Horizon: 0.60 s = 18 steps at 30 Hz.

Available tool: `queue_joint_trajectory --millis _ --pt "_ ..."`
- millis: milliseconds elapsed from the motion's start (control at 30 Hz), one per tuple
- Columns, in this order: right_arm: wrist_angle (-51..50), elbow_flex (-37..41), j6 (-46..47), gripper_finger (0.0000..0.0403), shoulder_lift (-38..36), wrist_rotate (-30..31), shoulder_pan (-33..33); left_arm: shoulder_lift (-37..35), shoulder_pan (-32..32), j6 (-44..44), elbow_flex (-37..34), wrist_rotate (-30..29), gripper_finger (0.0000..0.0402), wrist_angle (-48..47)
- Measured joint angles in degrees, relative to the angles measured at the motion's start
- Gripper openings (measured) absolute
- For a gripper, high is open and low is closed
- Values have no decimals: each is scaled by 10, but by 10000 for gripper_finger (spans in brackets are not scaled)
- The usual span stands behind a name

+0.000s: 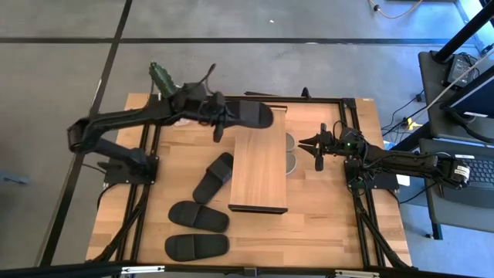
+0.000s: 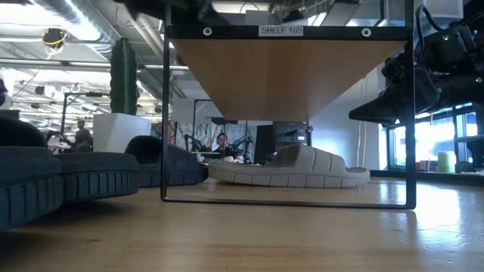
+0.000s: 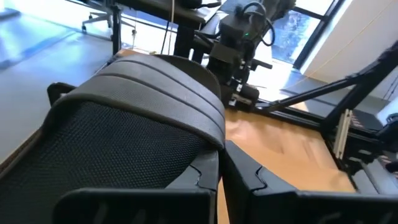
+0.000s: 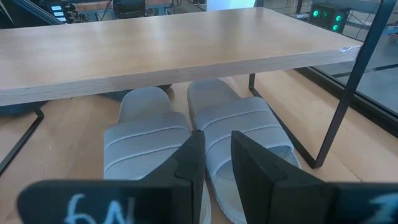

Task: Pick and place slides into the shelf
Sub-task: Put the black slipper on the shelf

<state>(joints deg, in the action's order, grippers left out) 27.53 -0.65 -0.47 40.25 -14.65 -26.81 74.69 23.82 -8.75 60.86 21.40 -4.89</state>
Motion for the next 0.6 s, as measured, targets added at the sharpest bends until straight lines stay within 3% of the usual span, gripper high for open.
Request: queue_joint_trajectory --millis 367,600 --pt "-1 0 2 80 0 0 0 154 8 -31 87 25 0 34" --pt "-3 0 17 80 0 0 0 196 14 -77 107 51 0 51"
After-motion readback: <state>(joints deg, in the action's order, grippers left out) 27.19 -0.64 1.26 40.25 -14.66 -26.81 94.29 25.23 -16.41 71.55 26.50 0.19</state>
